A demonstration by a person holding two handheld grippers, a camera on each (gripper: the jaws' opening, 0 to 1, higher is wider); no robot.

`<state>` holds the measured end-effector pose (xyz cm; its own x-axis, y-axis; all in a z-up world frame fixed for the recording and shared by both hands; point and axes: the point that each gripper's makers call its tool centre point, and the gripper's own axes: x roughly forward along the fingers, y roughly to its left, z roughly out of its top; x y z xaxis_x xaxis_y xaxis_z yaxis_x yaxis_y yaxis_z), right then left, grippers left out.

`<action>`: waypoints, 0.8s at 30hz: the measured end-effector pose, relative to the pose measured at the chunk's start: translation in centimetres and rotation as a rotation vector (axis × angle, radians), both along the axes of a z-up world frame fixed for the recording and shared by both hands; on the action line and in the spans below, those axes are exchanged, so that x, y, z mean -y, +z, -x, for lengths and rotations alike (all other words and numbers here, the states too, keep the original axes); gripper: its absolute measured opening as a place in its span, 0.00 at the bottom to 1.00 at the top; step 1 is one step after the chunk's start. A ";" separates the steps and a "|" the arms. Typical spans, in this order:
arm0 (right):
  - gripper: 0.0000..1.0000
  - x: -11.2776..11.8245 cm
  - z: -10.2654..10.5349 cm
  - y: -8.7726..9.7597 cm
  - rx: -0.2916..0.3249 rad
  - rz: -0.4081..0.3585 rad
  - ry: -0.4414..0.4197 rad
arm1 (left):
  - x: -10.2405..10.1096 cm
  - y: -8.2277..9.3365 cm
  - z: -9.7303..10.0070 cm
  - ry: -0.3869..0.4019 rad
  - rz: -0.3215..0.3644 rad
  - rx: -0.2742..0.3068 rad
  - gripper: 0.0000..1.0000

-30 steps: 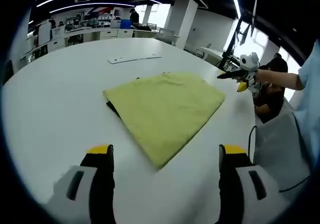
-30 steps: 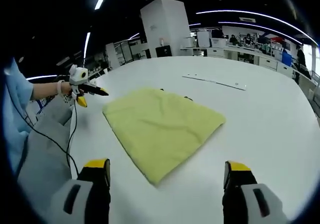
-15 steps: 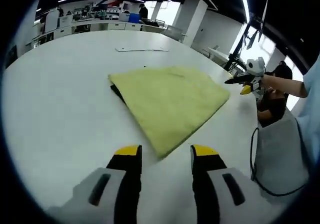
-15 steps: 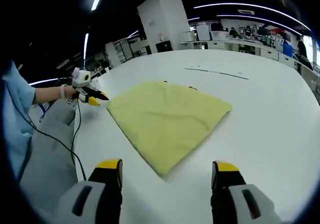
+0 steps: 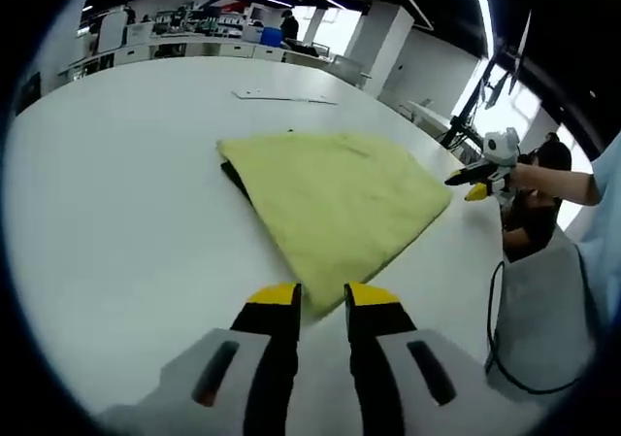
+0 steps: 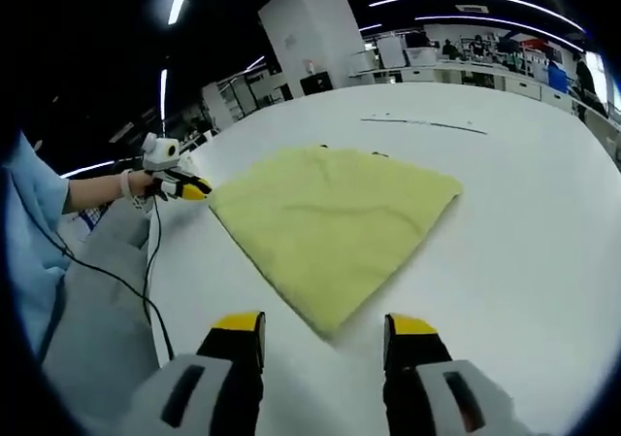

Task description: Fold the garment on the visible template until the final outline fits inside the template.

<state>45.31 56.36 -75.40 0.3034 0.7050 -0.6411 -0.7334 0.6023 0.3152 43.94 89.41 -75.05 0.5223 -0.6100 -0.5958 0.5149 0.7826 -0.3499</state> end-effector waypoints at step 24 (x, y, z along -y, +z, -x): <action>0.00 0.6 0.2 -0.1 -0.077 -0.029 -0.050 | -0.9 -0.7 1.6 0.045 0.029 -0.083 0.00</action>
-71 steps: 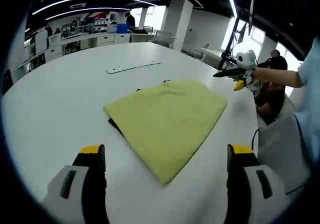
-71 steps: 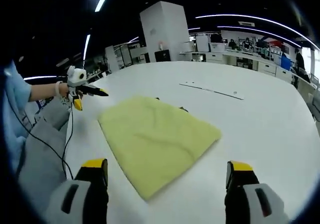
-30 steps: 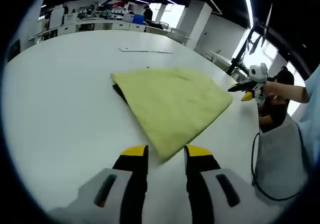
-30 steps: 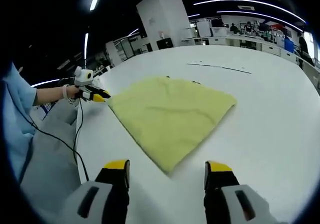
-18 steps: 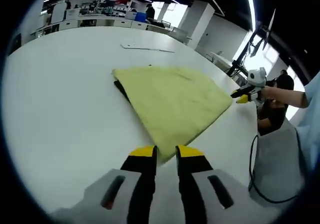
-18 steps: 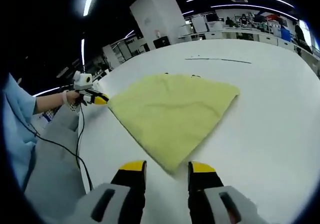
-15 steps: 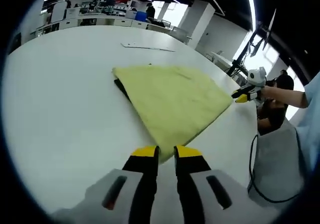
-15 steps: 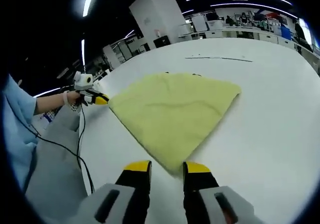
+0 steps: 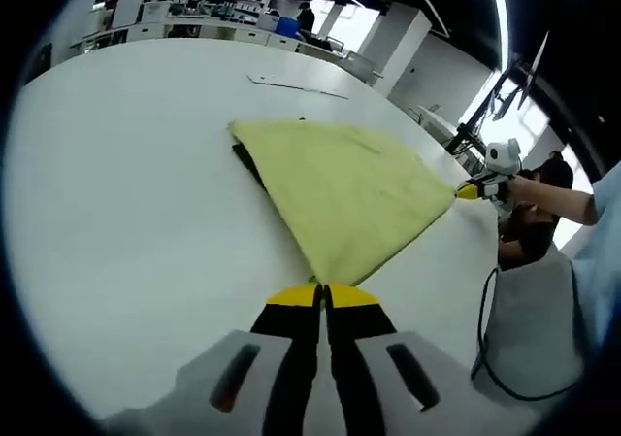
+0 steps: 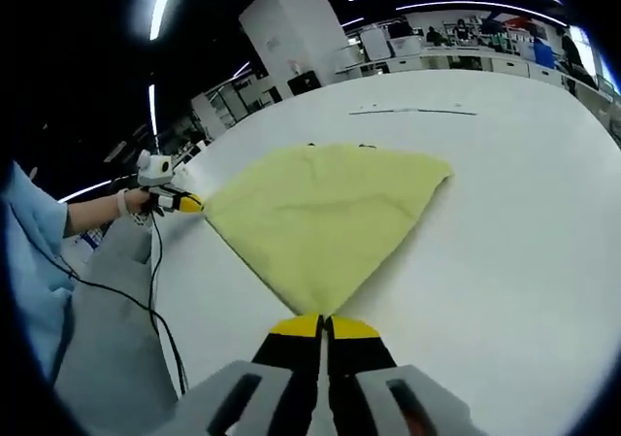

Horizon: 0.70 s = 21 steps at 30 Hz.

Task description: Fold the garment on the visible template until the final outline fits inside the template.

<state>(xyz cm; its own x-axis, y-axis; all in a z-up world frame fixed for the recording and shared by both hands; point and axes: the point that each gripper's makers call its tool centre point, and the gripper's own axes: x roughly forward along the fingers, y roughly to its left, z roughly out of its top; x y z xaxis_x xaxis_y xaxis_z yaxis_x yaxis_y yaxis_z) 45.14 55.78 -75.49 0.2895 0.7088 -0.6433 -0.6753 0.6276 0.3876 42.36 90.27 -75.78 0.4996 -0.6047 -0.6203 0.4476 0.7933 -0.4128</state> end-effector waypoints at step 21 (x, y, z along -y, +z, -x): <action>0.00 0.5 3.0 -1.0 -0.063 -0.003 0.006 | 0.6 -0.7 4.7 0.004 0.030 -0.043 0.00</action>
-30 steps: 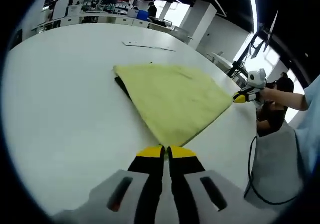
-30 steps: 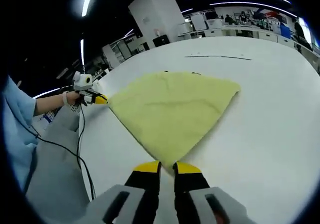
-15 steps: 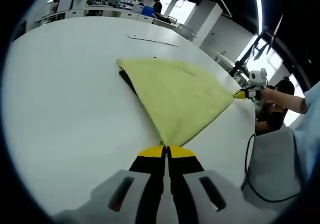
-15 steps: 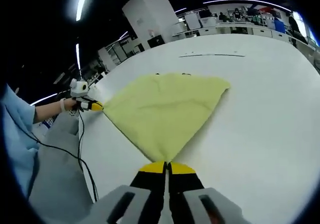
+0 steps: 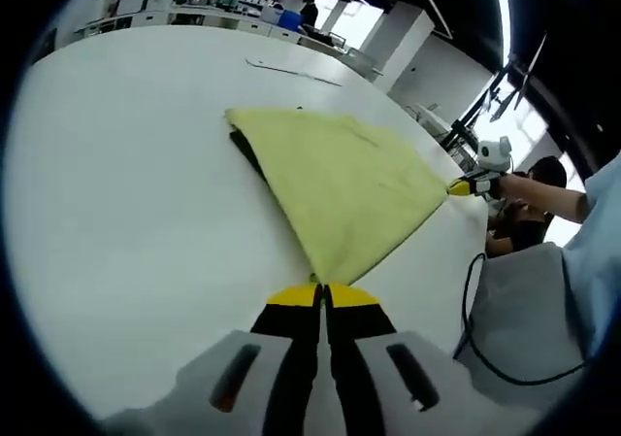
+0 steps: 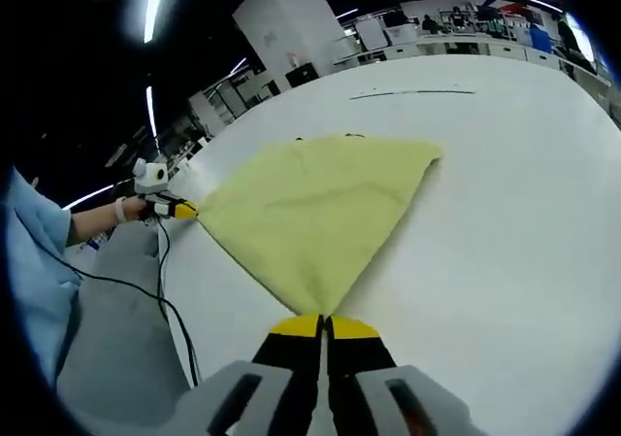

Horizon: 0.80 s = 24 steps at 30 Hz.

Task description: Fold the garment on the visible template until the final outline fits inside the template.

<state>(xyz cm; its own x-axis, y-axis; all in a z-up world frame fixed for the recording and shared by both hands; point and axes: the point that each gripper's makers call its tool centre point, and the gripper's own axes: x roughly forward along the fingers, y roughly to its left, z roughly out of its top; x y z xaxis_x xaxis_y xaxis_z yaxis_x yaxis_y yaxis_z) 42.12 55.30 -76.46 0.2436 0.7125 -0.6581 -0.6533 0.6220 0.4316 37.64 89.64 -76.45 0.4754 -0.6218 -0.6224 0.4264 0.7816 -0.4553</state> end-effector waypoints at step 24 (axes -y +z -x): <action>0.00 0.0 1.8 -0.3 -0.038 -0.004 0.026 | 0.1 -0.4 2.0 0.017 0.008 0.008 0.00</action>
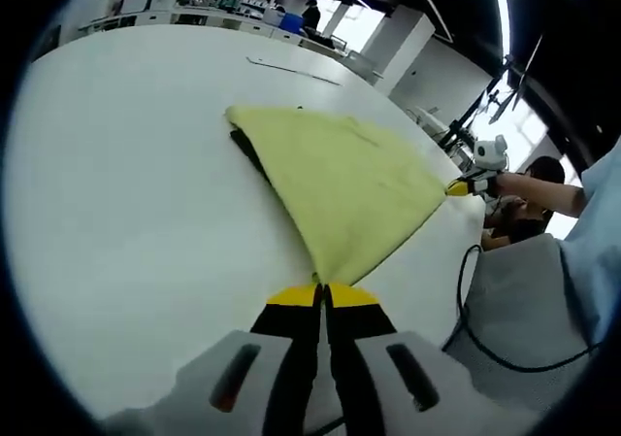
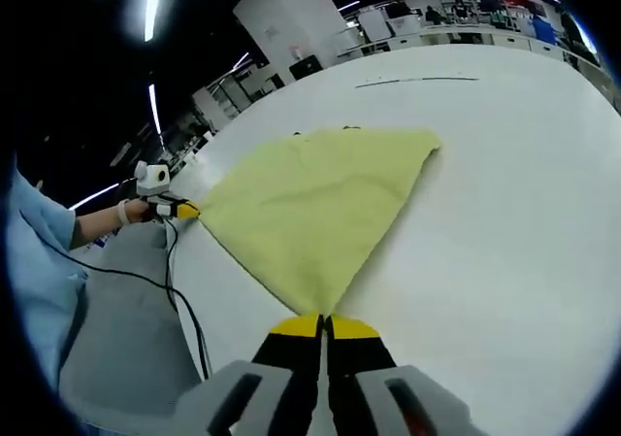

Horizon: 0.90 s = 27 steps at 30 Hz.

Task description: Fold the garment on the visible template until the final outline fits inside the template.

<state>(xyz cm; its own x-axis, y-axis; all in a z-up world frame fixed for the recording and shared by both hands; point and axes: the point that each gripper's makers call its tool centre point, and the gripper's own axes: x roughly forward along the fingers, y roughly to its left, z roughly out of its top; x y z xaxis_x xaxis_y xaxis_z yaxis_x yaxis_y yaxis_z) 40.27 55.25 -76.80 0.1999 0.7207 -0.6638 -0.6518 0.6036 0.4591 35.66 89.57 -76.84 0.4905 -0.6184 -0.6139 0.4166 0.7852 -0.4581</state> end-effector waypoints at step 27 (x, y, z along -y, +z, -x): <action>0.75 1.5 -0.7 4.3 0.241 0.010 -0.044 | -1.2 4.2 -2.3 0.014 -0.125 0.237 0.80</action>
<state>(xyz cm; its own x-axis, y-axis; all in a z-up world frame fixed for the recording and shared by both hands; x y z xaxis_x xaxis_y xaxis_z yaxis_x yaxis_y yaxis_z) 40.94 53.73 -72.45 0.3842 0.7016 -0.6001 -0.7146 0.6375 0.2878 37.96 90.74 -72.63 0.6382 -0.5370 -0.5517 0.4891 0.8362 -0.2481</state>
